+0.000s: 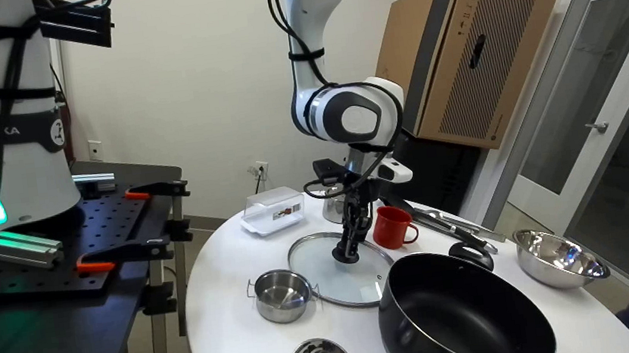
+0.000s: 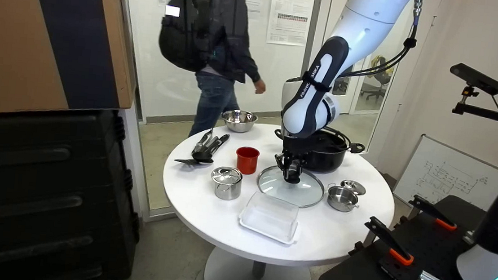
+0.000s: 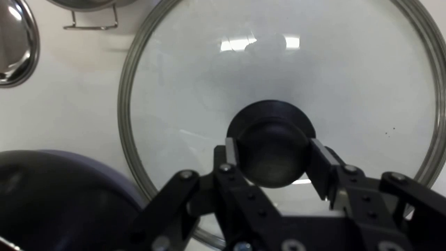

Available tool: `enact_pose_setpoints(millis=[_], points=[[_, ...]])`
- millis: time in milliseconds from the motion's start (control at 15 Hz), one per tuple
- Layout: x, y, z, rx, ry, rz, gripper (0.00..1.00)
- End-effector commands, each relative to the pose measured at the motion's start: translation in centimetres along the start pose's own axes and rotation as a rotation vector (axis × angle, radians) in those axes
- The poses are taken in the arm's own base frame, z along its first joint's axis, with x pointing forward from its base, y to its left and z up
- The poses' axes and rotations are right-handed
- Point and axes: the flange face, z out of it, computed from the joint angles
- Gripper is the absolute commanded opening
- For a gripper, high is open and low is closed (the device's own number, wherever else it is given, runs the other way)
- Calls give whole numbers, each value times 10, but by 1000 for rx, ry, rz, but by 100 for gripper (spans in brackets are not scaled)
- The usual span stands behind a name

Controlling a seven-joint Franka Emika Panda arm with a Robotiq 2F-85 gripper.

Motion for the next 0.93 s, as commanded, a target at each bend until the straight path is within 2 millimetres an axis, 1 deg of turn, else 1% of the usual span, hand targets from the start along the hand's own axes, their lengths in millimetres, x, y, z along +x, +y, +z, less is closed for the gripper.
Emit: enact_pose_setpoints(millis=[0,400,600,867], points=[[-1,-3,-20,34,7,10,25],[-9,-7,-58,82,48,-24,25],[-20,-3,-75,69,56,-52,25],[-29,1,-92,68,48,-66,25]])
